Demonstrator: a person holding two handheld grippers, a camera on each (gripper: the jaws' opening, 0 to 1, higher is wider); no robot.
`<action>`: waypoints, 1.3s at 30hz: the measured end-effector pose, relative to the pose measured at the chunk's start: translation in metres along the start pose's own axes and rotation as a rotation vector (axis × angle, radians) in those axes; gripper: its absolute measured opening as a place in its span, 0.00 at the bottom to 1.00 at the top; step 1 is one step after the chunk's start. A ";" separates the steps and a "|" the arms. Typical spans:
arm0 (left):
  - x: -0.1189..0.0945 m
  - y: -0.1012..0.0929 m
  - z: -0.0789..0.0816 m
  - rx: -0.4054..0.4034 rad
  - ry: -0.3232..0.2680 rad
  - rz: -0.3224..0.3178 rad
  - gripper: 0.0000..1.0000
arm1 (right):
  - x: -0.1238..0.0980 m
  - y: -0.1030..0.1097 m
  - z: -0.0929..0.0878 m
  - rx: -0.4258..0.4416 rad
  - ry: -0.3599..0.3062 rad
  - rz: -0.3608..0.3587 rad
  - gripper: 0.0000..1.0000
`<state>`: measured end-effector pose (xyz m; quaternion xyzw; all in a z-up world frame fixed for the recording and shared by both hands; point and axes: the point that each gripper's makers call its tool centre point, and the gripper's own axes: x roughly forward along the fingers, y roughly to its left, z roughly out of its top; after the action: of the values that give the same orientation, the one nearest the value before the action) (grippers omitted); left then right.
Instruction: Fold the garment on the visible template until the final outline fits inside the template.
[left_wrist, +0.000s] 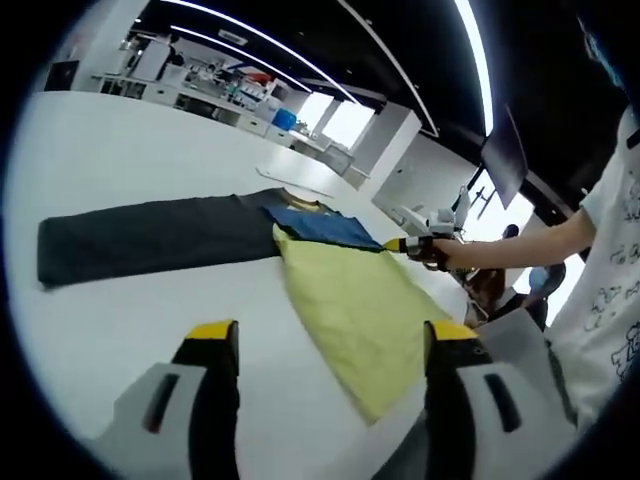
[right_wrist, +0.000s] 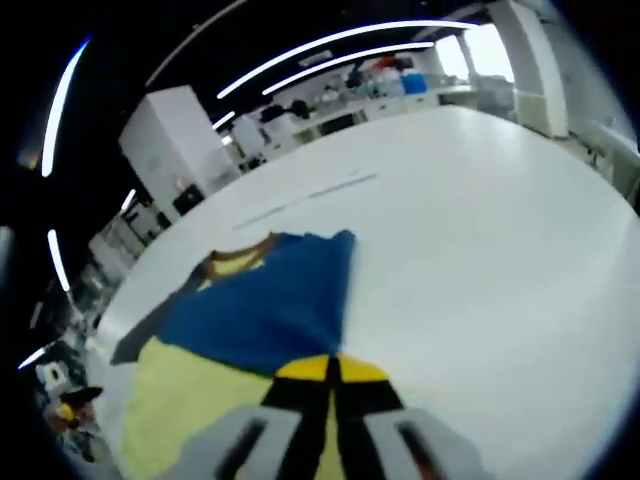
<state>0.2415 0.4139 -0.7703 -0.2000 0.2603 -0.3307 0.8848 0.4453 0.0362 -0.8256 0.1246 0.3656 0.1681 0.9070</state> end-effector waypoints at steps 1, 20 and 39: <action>0.001 0.000 0.001 0.002 0.001 -0.002 0.73 | -0.002 0.001 -0.001 -0.019 0.002 0.009 0.00; 0.000 0.015 0.024 0.031 -0.024 -0.001 0.73 | -0.058 0.042 0.002 -0.161 -0.061 0.172 0.81; -0.032 0.099 0.037 0.005 -0.110 0.198 0.68 | -0.101 0.082 -0.017 -0.215 -0.090 0.215 1.00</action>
<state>0.2903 0.5121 -0.7822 -0.1889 0.2289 -0.2307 0.9267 0.3474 0.0733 -0.7463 0.0725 0.2891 0.2965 0.9073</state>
